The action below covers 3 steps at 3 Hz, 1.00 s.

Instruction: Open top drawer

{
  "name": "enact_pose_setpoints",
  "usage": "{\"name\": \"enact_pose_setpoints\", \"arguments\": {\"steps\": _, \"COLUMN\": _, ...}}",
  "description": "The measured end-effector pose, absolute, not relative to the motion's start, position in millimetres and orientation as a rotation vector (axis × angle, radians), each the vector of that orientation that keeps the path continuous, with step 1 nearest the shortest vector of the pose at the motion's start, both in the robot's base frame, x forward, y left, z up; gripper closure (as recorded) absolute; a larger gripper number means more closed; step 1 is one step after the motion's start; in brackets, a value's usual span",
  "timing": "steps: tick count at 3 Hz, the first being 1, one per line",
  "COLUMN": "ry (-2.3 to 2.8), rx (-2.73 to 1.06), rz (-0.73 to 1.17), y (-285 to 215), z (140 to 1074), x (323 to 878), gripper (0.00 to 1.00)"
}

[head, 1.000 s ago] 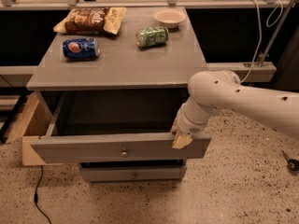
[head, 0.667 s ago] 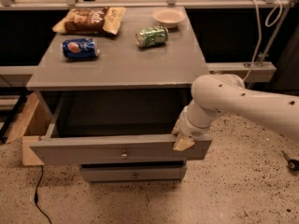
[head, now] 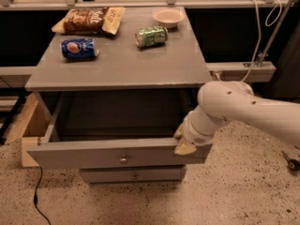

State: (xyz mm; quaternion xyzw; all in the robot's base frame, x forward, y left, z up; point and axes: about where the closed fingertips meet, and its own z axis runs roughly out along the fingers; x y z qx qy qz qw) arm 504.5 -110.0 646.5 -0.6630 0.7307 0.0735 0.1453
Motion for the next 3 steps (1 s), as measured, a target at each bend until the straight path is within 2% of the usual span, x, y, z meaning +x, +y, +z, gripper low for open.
{"name": "enact_pose_setpoints", "arguments": {"steps": 1, "ry": 2.105, "rx": -1.908, "rz": 0.212, "y": -109.9, "z": 648.2, "x": 504.2, "gripper": 1.0}}
{"name": "enact_pose_setpoints", "arguments": {"steps": 3, "ry": 2.105, "rx": -1.908, "rz": 0.212, "y": -109.9, "z": 648.2, "x": 504.2, "gripper": 0.5}}
